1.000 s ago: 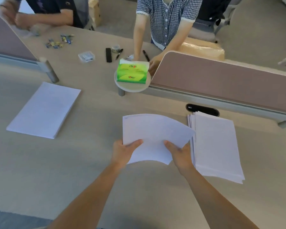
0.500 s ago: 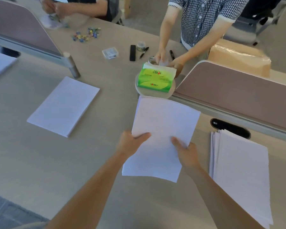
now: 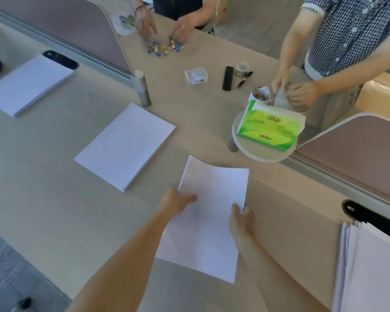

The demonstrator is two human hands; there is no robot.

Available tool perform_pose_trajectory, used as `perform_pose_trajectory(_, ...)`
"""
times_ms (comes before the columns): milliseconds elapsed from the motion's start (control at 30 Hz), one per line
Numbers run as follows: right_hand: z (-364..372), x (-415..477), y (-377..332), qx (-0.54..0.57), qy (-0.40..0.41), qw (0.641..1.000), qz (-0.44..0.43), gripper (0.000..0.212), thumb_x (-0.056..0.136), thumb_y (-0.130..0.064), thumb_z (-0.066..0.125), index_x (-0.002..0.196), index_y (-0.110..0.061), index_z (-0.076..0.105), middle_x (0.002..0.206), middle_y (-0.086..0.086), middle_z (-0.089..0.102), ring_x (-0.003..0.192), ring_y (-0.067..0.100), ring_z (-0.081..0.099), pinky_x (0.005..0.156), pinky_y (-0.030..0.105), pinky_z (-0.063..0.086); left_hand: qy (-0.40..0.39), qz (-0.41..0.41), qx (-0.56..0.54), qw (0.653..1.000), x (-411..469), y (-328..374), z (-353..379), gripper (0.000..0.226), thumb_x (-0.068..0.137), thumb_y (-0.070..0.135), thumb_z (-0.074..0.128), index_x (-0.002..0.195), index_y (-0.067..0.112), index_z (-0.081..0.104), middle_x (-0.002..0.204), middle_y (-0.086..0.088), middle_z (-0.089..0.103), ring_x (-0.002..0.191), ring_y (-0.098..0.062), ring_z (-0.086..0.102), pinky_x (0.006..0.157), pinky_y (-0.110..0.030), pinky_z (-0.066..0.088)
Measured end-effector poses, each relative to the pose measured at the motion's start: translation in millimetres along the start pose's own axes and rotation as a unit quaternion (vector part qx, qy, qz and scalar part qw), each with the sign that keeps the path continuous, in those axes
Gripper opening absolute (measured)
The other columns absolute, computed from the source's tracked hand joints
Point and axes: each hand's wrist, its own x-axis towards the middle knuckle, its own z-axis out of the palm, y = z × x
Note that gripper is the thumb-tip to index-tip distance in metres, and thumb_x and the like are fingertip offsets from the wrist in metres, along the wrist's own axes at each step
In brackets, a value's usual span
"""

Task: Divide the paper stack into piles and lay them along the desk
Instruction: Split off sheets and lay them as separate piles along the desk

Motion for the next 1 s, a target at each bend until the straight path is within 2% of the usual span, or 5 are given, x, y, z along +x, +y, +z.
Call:
perform_pose_trajectory(133,30.7,22.5,-18.4,0.036,-0.032,0.999,0.010,0.031,0.093,-0.027,0.048,0.108,-0.004,0.061,0.104,0.011,0.068,0.097,0.032,0.063,0.092,0.046,0.050,0.010,0.000,0.022,1.000,36.7,13.9,-16.6,0.061,0.060,0.057,0.077,0.103,0.015,0.069,0.100,-0.009,0.072,0.089,-0.027,0.070,0.075,-0.034,0.055)
perform_pose_trajectory(467,53.2,61.8,-40.6,0.023,-0.050,0.998,0.042,0.037,0.093,-0.022,0.046,0.117,0.004,0.056,0.113,0.021,0.064,0.099,0.032,0.061,0.095,0.046,0.049,0.092,0.044,0.149,0.984,63.7,71.1,-29.8,0.066,0.092,0.056,0.048,0.138,0.010,0.043,0.135,-0.013,0.054,0.123,-0.032,0.053,0.096,-0.038,0.047)
perform_pose_trajectory(600,46.3,59.6,-46.0,0.012,-0.075,0.996,0.056,0.051,0.093,-0.027,0.050,0.135,0.003,0.047,0.134,0.018,0.056,0.119,0.034,0.056,0.103,0.045,0.045,0.111,0.052,0.172,0.977,60.1,71.9,-21.6,0.064,0.094,0.054,0.044,0.138,0.007,0.042,0.135,-0.014,0.052,0.125,-0.033,0.050,0.100,-0.040,0.043)
perform_pose_trajectory(767,30.9,57.5,-47.0,-0.049,-0.116,0.990,0.060,0.044,0.089,-0.033,0.051,0.114,0.003,0.052,0.086,0.005,0.053,0.071,0.018,0.052,0.062,0.030,0.040,0.152,0.078,0.201,0.965,51.8,65.7,-15.8,0.061,0.093,0.051,0.044,0.126,0.001,0.050,0.126,-0.018,0.053,0.120,-0.033,0.049,0.105,-0.040,0.039)
perform_pose_trajectory(1000,24.5,44.1,-53.7,-0.082,-0.149,0.984,0.054,0.050,0.092,-0.031,0.054,0.124,0.006,0.052,0.113,0.013,0.062,0.101,0.030,0.063,0.073,0.031,0.042,0.156,0.101,0.147,0.971,37.2,60.0,-13.2,0.062,0.094,0.044,0.049,0.138,0.000,0.043,0.136,-0.018,0.051,0.130,-0.034,0.042,0.110,-0.039,0.031)
